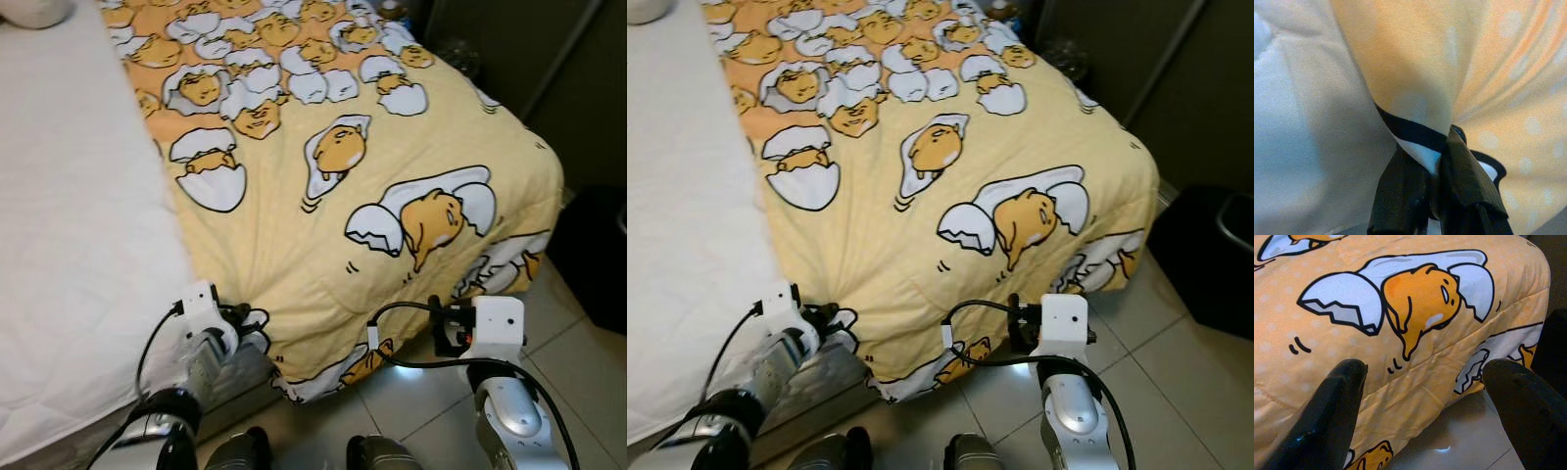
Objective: Clean up the room
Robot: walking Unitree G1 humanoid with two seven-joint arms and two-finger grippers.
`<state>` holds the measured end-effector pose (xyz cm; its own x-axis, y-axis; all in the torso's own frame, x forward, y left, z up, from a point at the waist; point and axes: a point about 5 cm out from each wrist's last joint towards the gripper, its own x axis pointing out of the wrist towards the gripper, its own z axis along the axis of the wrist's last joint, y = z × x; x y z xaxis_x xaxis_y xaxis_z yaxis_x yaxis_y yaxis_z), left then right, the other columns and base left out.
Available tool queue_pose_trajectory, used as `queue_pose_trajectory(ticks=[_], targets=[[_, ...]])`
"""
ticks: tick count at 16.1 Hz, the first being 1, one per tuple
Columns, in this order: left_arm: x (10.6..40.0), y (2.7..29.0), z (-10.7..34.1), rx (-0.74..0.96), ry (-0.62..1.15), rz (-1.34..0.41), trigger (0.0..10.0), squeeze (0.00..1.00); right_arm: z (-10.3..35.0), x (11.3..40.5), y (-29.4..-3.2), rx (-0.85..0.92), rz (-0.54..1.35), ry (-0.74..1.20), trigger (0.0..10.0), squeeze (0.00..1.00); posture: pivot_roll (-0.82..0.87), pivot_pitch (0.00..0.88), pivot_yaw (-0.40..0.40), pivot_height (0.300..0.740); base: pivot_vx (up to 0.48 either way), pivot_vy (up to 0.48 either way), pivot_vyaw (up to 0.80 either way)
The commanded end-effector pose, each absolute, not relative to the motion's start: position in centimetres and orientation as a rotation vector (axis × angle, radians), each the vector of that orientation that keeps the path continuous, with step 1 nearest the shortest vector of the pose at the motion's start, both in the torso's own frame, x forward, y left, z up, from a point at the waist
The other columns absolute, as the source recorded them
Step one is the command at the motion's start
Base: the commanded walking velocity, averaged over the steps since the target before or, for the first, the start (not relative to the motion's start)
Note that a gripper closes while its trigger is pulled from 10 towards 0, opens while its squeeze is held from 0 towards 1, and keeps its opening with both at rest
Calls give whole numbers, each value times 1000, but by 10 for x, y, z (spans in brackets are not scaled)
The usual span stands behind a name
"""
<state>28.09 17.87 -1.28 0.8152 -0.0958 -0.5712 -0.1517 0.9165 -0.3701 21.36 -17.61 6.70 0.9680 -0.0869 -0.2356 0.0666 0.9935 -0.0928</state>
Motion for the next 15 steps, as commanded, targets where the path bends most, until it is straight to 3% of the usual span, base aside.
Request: queue_pose_trajectory(ticks=[1,4,7,10,13,15], targets=[[258,205,-29,-320,703,93,0,0,64,213,-177,-87,-81,251,10000,0,-139,130,13,731,0,0,0],[258,220,-19,-143,634,83,0,0,63,213,-174,-65,-63,251,10000,0,-125,123,16,731,0,0,0],[259,225,-12,-39,587,77,0,0,51,202,-149,-2,148,319,10000,0,-118,117,17,731,0,0,0],[267,226,0,101,515,24,0,0,28,190,-143,35,255,429,10000,0,-110,114,24,731,0,0,0],[253,233,-6,153,554,7,0,0,21,184,-140,32,301,454,10000,0,-102,116,29,731,0,0,0],[227,240,-21,207,635,-7,0,0,20,183,-137,43,313,455,10000,0,-93,122,36,731,0,0,0]])
